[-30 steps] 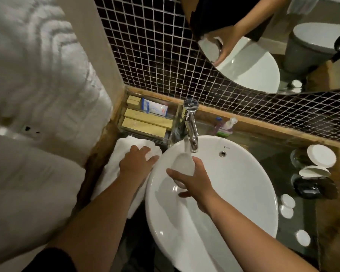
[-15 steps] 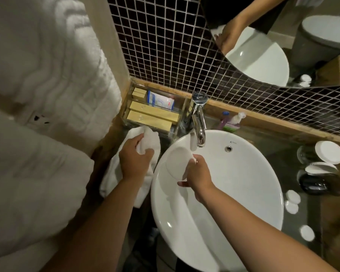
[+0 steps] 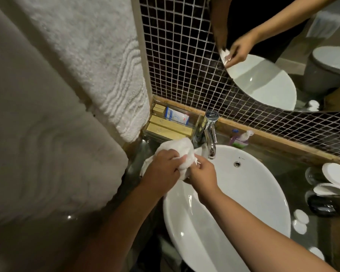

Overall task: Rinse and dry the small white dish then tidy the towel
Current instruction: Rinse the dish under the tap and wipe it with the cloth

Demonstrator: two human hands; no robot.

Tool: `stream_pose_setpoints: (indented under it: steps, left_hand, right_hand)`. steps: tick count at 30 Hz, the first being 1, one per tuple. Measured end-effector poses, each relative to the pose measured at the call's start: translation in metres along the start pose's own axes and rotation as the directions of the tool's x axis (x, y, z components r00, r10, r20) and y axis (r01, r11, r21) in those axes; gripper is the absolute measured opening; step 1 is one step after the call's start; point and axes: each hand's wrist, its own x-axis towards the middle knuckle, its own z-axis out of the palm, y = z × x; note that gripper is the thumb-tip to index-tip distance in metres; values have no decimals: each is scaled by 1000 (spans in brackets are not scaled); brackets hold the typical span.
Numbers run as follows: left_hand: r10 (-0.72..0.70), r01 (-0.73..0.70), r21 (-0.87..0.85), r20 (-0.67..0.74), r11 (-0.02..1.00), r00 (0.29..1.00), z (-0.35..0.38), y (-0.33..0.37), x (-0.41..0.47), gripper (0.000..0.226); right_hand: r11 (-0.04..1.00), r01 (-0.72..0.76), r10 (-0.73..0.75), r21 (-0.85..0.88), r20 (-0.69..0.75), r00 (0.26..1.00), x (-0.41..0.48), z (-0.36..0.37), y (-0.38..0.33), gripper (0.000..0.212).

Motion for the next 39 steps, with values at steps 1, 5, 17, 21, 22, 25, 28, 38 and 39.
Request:
stream_pose_setpoints:
  steps: [1,5,17,21,22,25,28,38,39]
  left_hand:
    - [-10,6,72,49,997,999,-3,0,3,47]
    - [-57,-7,329,186,944,981,-18,-2,15,66]
    - [-49,-56,331,300,942,953,1,12,5,66]
    - [-91,-4,574,136,819,987,-9,10,18,80]
    - [-81,28,575,67,818,994,-13,12,19,82]
    - [-117,17,445,198,895,973,-10,18,9,80]
    - [-67,-4,353,188,936,980,-4,31,-11,63]
    - [-197,207,91,-113,974,974,-36,4,-16,37]
    - [-224,231,47,-126,972,966,-38,1,-15,36]
  right_hand:
    - [1000,9,-10,15,12,1000,-2,1,-3,25]
    - [993,31,-36,118,45,998,-5,7,-8,23]
    - [991,-5,13,131,-62,998,-1,-5,4,26]
    - [991,-25,17,132,61,998,-17,-4,-3,25]
    - [992,-27,19,127,66,998,-17,-7,-4,25]
    - [989,-37,30,143,50,998,-13,-12,-7,27]
    - [981,-49,55,189,-24,998,-6,-13,-9,24]
    - [963,161,-181,-216,-76,981,-12,-33,0,29]
    - [954,157,-179,-255,-65,982,-13,-37,2,29]
